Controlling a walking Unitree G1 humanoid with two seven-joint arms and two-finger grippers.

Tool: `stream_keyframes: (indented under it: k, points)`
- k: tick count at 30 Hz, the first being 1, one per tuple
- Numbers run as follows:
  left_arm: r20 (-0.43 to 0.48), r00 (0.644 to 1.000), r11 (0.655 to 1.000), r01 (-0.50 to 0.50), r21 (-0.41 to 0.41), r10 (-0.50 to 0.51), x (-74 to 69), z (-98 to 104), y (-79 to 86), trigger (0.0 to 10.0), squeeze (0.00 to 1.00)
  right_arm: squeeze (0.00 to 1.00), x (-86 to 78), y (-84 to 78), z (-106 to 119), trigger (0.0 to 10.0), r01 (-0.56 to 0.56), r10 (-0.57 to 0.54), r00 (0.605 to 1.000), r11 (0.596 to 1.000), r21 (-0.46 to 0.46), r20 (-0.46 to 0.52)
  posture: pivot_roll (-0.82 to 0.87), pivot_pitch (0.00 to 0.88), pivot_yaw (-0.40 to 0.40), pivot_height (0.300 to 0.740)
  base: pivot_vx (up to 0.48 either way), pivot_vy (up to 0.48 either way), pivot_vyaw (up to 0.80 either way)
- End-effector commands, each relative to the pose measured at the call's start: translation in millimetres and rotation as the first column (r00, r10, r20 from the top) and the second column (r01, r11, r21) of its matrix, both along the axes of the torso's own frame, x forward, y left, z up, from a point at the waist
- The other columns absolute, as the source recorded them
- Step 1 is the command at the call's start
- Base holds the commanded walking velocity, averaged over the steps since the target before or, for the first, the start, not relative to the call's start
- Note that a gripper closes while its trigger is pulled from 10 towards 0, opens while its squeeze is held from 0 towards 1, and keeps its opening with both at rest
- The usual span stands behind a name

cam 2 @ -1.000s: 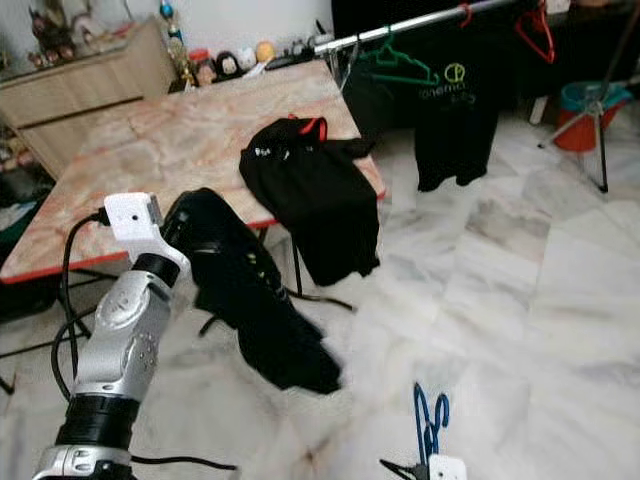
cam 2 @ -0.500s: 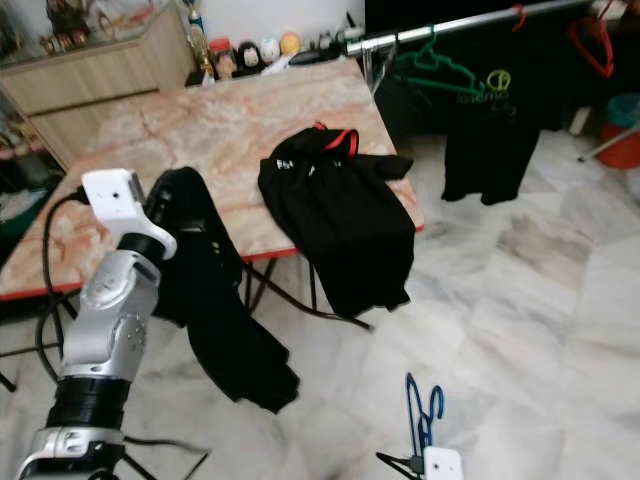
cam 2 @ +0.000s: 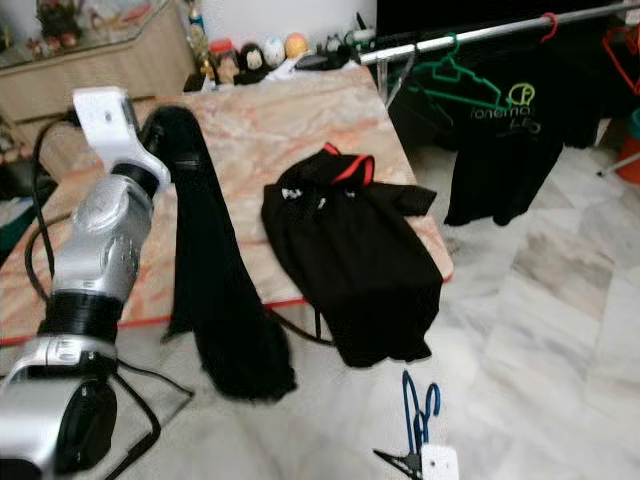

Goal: Hang hanger

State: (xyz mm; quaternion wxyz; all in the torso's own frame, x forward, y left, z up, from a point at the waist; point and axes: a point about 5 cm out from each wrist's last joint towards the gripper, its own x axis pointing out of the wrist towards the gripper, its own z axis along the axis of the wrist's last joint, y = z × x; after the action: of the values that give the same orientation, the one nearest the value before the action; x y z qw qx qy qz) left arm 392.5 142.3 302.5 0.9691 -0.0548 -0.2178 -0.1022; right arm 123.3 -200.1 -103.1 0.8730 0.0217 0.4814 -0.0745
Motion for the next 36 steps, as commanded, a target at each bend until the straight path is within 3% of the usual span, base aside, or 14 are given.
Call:
stream_keyframes:
  k: [1,5,10,13,15,16,17,19,23,30,33,34,35,36]
  points:
    - [0.093,0.995,0.999,-0.048,0.01,0.047,-1.5,25,13.9,10.0,0.0,0.0,-11.6,15.6,-6,10.0,-0.009,0.011,0.999,0.999,0.051,-0.051,-0.14,0.0,0.138,0.74,0.364,0.0,0.0]
    - [0.092,0.994,0.998,-0.058,0.028,0.056,7.0,42,11.1,10.0,0.0,0.0,-11.3,15.4,-6,10.0,-0.009,0.011,0.999,0.999,0.052,-0.052,-0.14,0.0,0.14,0.74,0.369,0.0,0.0]
    - [0.054,0.998,0.997,-0.044,0.059,0.041,12.1,42,7.5,10.0,0.0,0.0,-11.4,15.2,-6,10.0,-0.009,0.012,0.999,0.999,0.053,-0.053,-0.14,0.0,0.139,0.74,0.365,0.0,0.0]
    - [-0.065,0.997,0.978,0.044,0.203,-0.031,15.6,11,-1.7,10.0,0.0,0.0,-12.2,15.1,-6,10.0,-0.011,0.014,0.998,0.998,0.054,-0.056,-0.14,0.0,0.137,0.74,0.091,0.0,0.0]
    - [-0.097,0.995,0.972,0.06,0.226,-0.039,15.8,2,-2.2,10.0,0.0,0.0,-12.4,15.1,-6,10.0,-0.011,0.015,0.998,0.998,0.054,-0.057,-0.14,0.0,0.137,0.74,0.0,0.0,0.0]
    - [-0.159,0.986,0.963,0.089,0.253,-0.049,15.9,-12,-2.6,10.0,0.0,0.0,-12.8,15.1,-7,10.0,-0.013,0.016,0.998,0.998,0.054,-0.058,-0.14,0.0,0.135,0.74,0.0,0.0,0.0]
    - [-0.285,0.957,0.931,0.158,0.33,-0.061,12.8,-46,-1.9,10.0,0.0,0.0,-13.4,15.3,-7,10.0,-0.02,0.023,0.998,0.998,0.055,-0.062,-0.13,0.0,0.134,0.74,0.0,0.0,0.0]
    - [-0.374,0.924,0.903,0.221,0.368,-0.074,6.8,-72,-1.0,10.0,0.0,0.0,-14.0,15.3,-7,10.0,-0.022,0.025,0.998,0.998,0.055,-0.064,-0.14,0.0,0.133,0.74,0.0,0.0,0.0]
    - [-0.53,0.837,0.841,0.38,0.384,-0.136,-17.5,-119,-5.6,10.0,0.0,0.0,-15.5,15.1,-7,10.0,-0.016,0.019,0.998,0.998,0.054,-0.065,-0.14,0.0,0.137,0.74,0.0,0.0,0.0]
    - [-0.627,0.752,0.824,0.478,0.305,-0.203,-47.6,-151,-20.3,10.0,0.0,0.0,-17.6,14.9,-8,10.0,0.001,0.002,0.998,0.999,0.049,-0.07,-0.15,0.0,0.146,0.74,0.0,0.0,0.0]
    - [-0.619,0.747,0.819,0.5,0.283,-0.242,-54.6,-151,-27.1,10.0,0.0,0.0,-18.0,15.2,-8,10.0,0.001,0.002,0.997,0.999,0.05,-0.071,-0.16,0.0,0.15,0.74,0.0,0.0,0.0]
    - [-0.596,0.75,0.821,0.513,0.251,-0.287,-59.1,-147,-33.9,10.0,0.25,0.0,-18.5,15.5,-8,10.0,0.002,0.002,0.997,0.999,0.05,-0.072,-0.16,0.0,0.152,0.74,0.0,0.0,0.0]
    - [-0.585,0.754,0.822,0.515,0.242,-0.3,-60.1,-146,-35.8,10.0,0.25,0.0,-18.6,15.6,-8,10.0,0.002,0.002,0.997,0.999,0.05,-0.072,-0.16,0.0,0.152,0.74,0.0,0.0,0.0]
    - [-0.569,0.753,0.82,0.528,0.221,-0.331,-63.8,-143,-40.4,10.0,0.85,0.0,-19.0,15.9,-8,10.0,0.002,0.002,0.997,0.999,0.051,-0.072,-0.16,0.0,0.155,0.74,0.0,0.0,0.0]
